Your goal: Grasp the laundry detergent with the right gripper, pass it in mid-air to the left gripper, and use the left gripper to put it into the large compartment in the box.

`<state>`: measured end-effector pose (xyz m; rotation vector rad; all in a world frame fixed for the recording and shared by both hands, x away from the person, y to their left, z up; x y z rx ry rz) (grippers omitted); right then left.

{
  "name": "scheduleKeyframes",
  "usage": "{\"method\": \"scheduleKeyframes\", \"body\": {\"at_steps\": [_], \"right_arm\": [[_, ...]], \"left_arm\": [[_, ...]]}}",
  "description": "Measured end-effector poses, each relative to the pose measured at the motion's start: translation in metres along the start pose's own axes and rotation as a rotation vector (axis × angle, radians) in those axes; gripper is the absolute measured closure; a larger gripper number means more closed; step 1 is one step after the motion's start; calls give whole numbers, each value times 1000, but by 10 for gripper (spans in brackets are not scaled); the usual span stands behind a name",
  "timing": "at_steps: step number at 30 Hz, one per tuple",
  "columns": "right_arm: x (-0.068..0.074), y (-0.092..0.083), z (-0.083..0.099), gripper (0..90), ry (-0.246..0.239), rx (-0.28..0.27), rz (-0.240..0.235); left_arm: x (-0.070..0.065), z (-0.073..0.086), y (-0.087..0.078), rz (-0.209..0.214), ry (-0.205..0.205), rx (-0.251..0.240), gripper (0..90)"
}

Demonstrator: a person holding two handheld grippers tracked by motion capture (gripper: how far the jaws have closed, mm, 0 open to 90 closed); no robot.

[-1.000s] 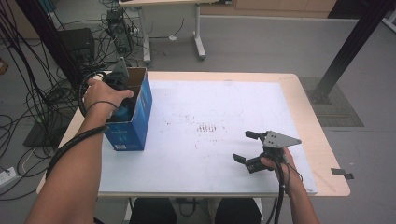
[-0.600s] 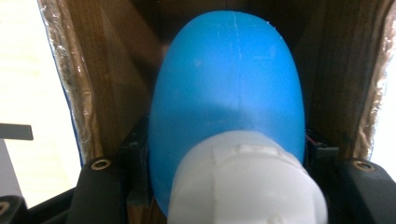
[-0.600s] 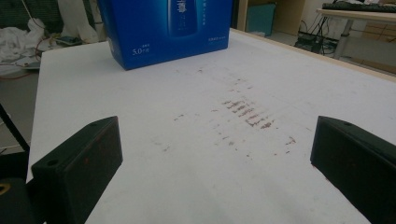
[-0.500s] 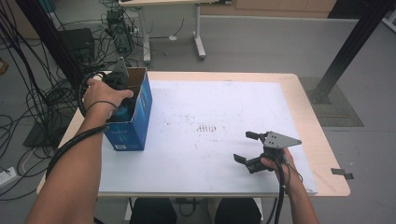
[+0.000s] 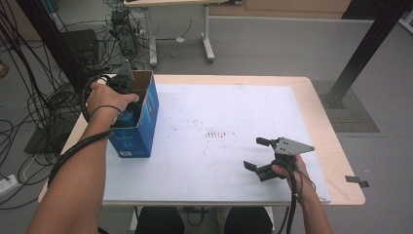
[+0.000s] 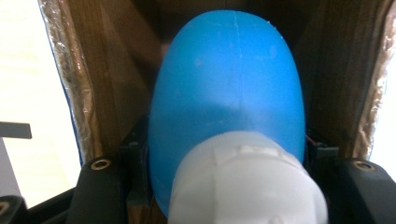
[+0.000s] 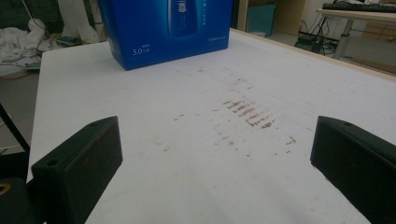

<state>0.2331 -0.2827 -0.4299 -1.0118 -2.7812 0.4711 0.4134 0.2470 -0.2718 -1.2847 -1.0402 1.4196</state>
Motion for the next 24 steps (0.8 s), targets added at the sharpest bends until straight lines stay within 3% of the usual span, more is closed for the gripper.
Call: {"method": "scheduleKeyframes", "body": {"at_steps": [24], "right_arm": [[0,3,-1,22,-2,0,-5]], "left_arm": [[1,0,0,3,-2,1,375]]}}
Point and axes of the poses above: each handheld gripper's, and its own axes: y roughly forward along the jaws, z roughly out of its underside, x roughly to its left, the point moved 8 cm from there along y, roughly forward along the jaws, and after that the axes turned 10 degrees about z, right-handed, at the moved point
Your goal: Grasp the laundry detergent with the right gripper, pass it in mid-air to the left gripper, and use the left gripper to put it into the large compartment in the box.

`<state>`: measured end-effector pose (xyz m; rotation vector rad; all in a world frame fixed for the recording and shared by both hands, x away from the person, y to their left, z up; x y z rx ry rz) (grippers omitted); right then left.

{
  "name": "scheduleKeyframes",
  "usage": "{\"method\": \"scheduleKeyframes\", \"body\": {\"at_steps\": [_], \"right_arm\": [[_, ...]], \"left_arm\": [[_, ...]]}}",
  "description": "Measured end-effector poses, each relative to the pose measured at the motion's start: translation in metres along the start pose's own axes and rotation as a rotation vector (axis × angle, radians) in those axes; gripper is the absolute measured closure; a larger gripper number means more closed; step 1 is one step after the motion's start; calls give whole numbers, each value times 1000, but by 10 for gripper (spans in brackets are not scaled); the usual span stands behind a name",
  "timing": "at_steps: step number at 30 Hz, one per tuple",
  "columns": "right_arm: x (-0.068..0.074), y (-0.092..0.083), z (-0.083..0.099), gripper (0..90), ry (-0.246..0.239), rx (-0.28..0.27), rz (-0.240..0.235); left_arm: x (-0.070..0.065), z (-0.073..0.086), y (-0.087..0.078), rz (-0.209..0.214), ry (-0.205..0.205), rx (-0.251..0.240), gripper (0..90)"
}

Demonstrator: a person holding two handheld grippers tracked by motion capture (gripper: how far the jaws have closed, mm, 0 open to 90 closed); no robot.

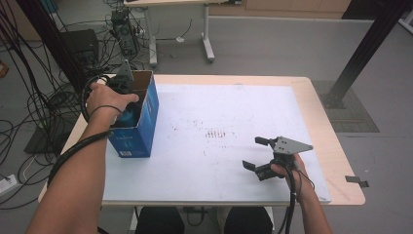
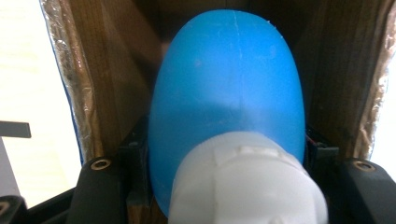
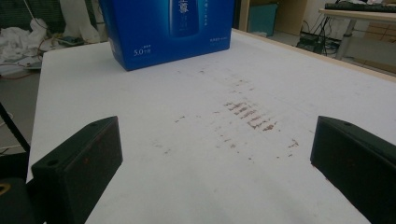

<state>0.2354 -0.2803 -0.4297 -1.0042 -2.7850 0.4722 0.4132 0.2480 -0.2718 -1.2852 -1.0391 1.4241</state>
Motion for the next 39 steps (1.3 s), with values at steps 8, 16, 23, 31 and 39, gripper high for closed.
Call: {"method": "scheduleKeyframes", "body": {"at_steps": [8,16,23,31,39], "right_arm": [[-1,0,1,22,3,0,0],[-1,0,2,22,6,-2,0],[-1,0,3,22,7,-1,-2],[-1,2,4,22,8,1,-6],[-1,4,4,22,7,2,-9]], "left_arm": [[-1,1,0,-3,0,1,375],[0,0,0,0,-4,5,375],[0,0,0,0,-6,4,374],[1,-1,0,1,-12,8,370],[2,-2,-5,3,-19,6,355]]}}
Point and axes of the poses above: each handheld gripper's, and its own axes: y roughly forward along the jaws, z roughly out of its underside, x roughly to its left, the point moved 8 cm from there along y, roughly forward along the jaws, and after that the axes turned 10 degrees about z, right-handed, at the moved point
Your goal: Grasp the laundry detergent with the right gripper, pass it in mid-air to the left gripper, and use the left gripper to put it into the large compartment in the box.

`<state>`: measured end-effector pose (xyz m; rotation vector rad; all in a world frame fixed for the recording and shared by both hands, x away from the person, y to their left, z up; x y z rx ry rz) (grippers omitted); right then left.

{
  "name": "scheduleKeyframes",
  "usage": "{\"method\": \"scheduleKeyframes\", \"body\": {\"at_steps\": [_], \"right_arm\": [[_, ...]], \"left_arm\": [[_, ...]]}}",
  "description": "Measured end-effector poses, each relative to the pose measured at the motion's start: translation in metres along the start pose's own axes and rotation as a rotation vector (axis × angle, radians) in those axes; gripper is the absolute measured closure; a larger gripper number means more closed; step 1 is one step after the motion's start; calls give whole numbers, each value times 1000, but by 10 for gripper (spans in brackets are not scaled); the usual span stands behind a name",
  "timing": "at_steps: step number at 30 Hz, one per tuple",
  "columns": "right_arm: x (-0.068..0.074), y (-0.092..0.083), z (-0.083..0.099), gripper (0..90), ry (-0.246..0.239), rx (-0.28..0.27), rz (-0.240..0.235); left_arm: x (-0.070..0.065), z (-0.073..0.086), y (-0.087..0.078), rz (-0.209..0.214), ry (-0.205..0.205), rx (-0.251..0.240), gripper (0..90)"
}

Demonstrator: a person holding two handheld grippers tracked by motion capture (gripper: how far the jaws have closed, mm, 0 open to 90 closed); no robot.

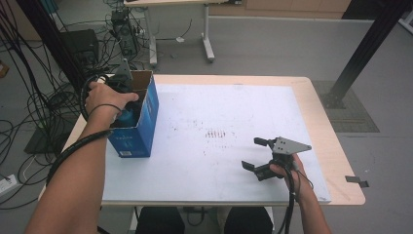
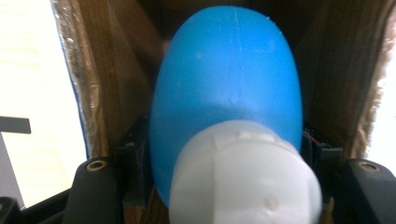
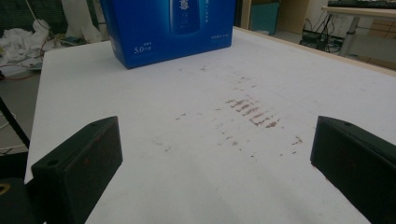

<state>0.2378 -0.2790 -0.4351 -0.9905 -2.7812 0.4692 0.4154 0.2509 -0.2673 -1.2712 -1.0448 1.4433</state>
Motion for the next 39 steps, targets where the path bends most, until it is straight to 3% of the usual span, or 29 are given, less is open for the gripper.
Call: {"method": "scheduleKeyframes", "body": {"at_steps": [9,21,28,35,39], "right_arm": [[1,2,-1,22,2,2,-4],[2,0,-2,22,0,-4,-1],[2,-1,-4,22,-2,-11,0],[3,-3,-7,22,-8,-13,1],[2,-4,-11,22,-16,-16,1]], "left_arm": [[3,2,-8,25,-2,-11,342],[-6,7,-30,28,14,-23,340],[-12,12,-46,10,14,-47,339],[-19,17,-66,2,35,-68,329],[-26,22,-79,17,61,-90,313]]}}
Point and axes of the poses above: each handheld gripper's, and its own axes: y roughly forward along the jaws, z roughly out of its underside, x roughly to its left, the point moved 8 cm from there along y, roughly forward along the jaws, and after that the axes turned 10 degrees about z, right-handed, at the moved point
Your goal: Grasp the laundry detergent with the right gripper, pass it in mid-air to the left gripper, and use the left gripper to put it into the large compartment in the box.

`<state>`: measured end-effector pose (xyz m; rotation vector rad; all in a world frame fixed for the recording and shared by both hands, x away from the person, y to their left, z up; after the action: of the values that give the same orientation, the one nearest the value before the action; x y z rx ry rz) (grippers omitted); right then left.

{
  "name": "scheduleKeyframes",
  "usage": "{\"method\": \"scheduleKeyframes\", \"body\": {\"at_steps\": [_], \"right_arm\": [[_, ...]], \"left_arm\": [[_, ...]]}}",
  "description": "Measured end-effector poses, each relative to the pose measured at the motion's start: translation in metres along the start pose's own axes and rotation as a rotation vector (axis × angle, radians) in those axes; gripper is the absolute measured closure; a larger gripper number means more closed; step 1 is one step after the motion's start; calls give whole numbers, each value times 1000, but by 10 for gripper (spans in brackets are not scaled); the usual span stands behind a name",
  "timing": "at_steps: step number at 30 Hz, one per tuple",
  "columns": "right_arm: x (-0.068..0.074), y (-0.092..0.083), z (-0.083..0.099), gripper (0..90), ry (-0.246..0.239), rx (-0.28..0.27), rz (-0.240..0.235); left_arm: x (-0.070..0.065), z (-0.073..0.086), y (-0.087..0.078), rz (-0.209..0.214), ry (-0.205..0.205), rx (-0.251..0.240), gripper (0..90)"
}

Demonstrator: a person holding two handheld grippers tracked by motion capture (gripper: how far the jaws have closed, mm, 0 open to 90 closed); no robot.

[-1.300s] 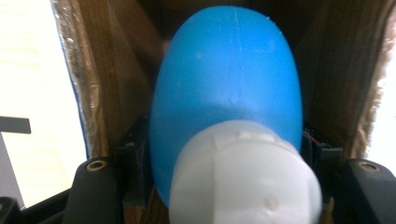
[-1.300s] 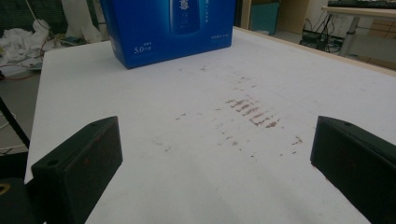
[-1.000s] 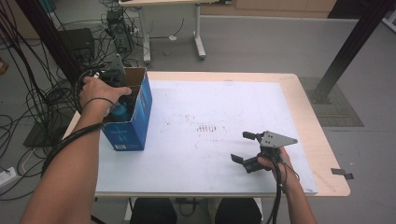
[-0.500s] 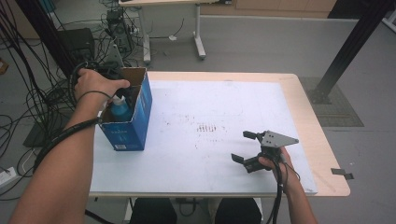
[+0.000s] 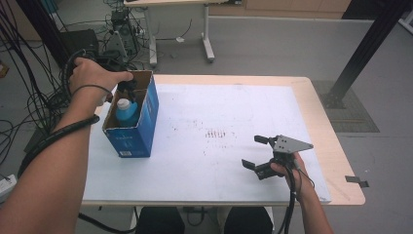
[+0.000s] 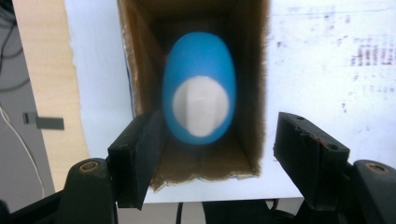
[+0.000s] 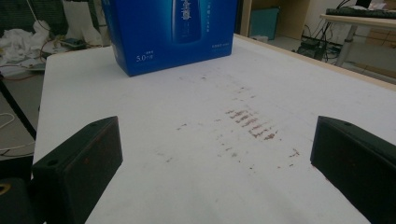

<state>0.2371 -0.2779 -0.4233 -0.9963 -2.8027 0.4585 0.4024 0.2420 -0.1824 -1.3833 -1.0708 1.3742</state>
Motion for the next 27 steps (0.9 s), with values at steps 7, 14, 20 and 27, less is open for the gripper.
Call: {"method": "scheduleKeyframes", "body": {"at_steps": [7,14,20,27], "right_arm": [[-2,-1,-5,23,3,4,6],[-5,-2,-9,25,4,32,22],[-7,-6,-14,25,-2,47,37],[-10,-9,-22,25,8,89,49]], "left_arm": [[-23,6,-13,-1,104,-17,260],[-53,15,-14,20,204,-25,216],[-73,20,-8,34,276,-21,200],[-101,33,4,71,363,-27,145]]}}
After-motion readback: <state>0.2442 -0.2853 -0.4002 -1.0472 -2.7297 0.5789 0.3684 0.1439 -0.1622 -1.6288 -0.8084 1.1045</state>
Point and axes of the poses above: each handheld gripper's, and its own axes: y roughly forward along the jaws, z roughly out of its underside, x roughly to its left, the point moved 8 cm from there along y, roughly forward along the jaws, and after that the axes turned 10 degrees about z, right-handed, at the moved point
